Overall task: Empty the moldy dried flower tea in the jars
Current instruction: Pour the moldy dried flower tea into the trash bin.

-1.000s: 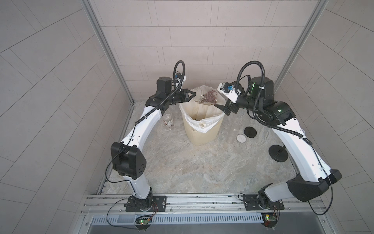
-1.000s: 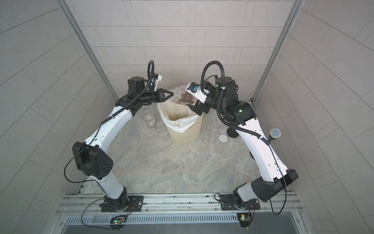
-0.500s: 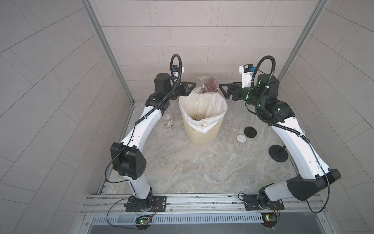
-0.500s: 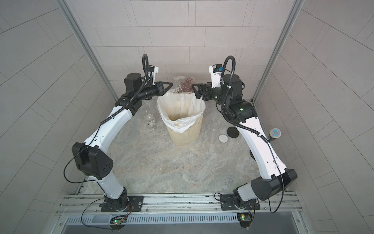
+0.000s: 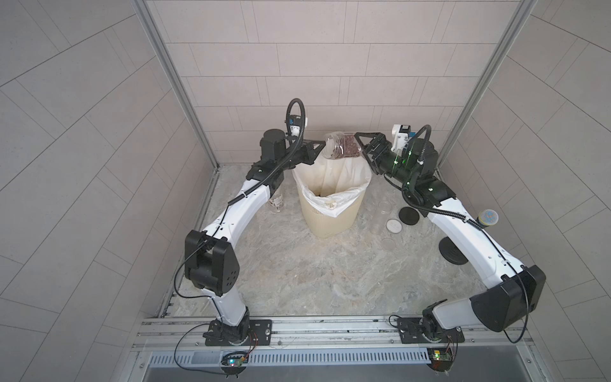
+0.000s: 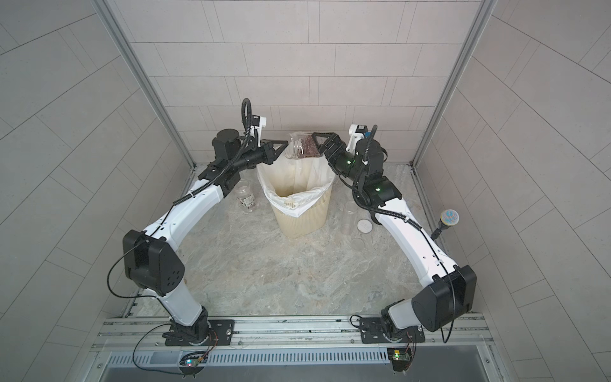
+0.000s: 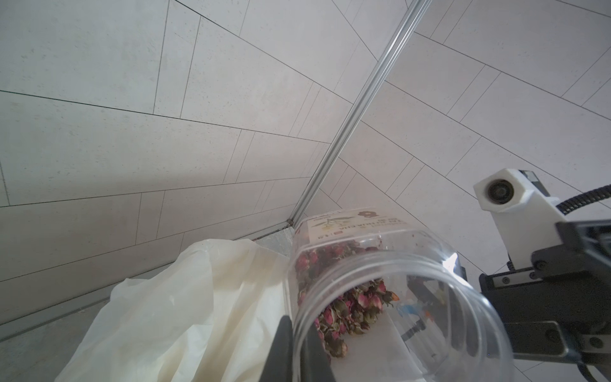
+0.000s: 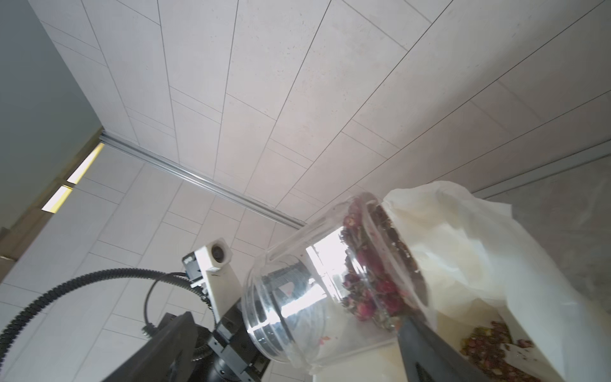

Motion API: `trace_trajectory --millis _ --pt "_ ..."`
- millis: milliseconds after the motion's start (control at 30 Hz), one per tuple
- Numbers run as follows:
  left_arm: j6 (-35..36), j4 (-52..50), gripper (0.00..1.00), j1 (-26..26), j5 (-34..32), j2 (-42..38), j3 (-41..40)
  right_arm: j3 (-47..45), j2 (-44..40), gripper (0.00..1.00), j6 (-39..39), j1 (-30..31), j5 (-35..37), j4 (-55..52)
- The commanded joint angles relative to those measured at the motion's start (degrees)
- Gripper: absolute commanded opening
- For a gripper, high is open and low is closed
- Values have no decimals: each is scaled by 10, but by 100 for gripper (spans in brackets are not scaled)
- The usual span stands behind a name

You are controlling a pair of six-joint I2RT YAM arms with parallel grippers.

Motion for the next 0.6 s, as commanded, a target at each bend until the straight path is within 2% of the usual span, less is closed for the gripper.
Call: trace_trajectory --millis 0,100,267,567 --pt "32 64 0 -8 -19 -34 -11 -8 16 99 101 4 -23 80" --pt "61 67 0 -15 -43 -40 -22 -7 20 98 119 6 -31 91" --pt "85 72 0 -15 -80 -55 -36 -20 0 98 99 6 -7 59" --pt "85 105 0 -15 -80 -50 -36 -11 8 98 110 12 -19 77"
